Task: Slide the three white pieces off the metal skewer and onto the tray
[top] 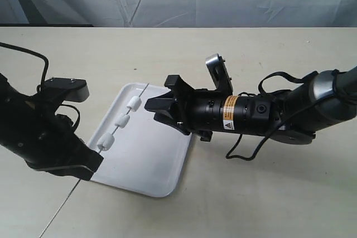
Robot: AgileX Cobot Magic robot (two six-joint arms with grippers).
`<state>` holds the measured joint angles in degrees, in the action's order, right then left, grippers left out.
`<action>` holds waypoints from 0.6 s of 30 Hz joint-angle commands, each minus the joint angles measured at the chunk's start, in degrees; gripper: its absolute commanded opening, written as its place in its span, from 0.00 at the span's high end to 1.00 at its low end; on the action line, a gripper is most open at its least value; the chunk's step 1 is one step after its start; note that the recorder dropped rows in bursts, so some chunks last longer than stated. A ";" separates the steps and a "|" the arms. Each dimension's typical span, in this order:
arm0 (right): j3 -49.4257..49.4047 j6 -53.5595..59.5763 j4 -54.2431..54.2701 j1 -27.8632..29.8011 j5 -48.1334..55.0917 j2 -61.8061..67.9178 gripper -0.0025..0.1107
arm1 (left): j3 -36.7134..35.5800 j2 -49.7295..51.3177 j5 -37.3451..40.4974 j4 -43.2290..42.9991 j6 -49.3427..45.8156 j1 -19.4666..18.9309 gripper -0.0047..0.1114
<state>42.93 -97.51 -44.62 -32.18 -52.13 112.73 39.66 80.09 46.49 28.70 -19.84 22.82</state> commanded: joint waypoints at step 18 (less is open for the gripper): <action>0.31 1.76 10.26 -3.93 0.08 0.08 0.67 | -0.31 -0.39 2.52 6.17 -4.67 0.18 0.96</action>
<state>42.93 -96.38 -34.83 -36.06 -52.75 112.73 39.66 80.09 48.17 32.45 -22.32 22.82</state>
